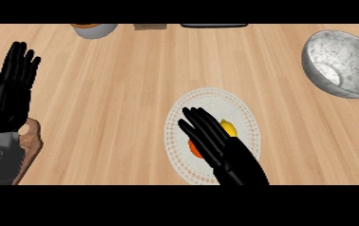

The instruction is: Pick the lemon from the placemat and place it in the bowl

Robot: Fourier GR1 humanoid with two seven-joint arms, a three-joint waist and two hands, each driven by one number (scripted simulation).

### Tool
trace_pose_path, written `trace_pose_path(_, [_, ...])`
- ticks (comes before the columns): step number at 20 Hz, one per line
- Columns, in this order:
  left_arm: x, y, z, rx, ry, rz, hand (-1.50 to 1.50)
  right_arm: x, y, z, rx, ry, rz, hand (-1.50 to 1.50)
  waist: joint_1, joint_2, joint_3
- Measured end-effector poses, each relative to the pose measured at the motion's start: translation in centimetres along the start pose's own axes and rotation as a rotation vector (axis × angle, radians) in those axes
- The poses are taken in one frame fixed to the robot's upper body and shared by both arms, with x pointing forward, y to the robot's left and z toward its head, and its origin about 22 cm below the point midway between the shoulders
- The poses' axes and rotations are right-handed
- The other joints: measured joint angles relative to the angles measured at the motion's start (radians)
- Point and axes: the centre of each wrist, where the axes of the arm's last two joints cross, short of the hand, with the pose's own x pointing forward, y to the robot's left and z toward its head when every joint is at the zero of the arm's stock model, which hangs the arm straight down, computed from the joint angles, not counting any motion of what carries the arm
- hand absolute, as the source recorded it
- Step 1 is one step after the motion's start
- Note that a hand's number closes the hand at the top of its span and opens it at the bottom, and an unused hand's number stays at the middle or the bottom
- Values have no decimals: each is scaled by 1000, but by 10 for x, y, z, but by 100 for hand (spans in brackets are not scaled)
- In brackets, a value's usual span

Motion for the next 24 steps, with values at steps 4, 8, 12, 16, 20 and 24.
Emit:
trace_pose_path(4, [0,1,-3,13,-1,2,0,20,-36,4,57,96,136,-150,-10,0,-1])
trace_pose_path(8, [2,3,-1,11,-5,-2,0,34,-59,11,209,221,282,-150,-2,-1,-2])
trace_pose_path(12, [5,-3,-3,-6,-8,5,0,52,-80,10,357,313,378,-150,7,4,-2])
trace_pose_path(16, [7,-6,-6,-7,-12,4,0,60,-90,5,493,375,451,-150,15,7,-1])
trace_pose_path(20, [4,-1,-8,-13,-14,10,0,62,-96,-5,545,390,439,-150,18,9,0])
trace_pose_path(24, [3,-6,-8,-13,-14,12,0,53,-94,-14,568,416,447,-150,19,10,1])
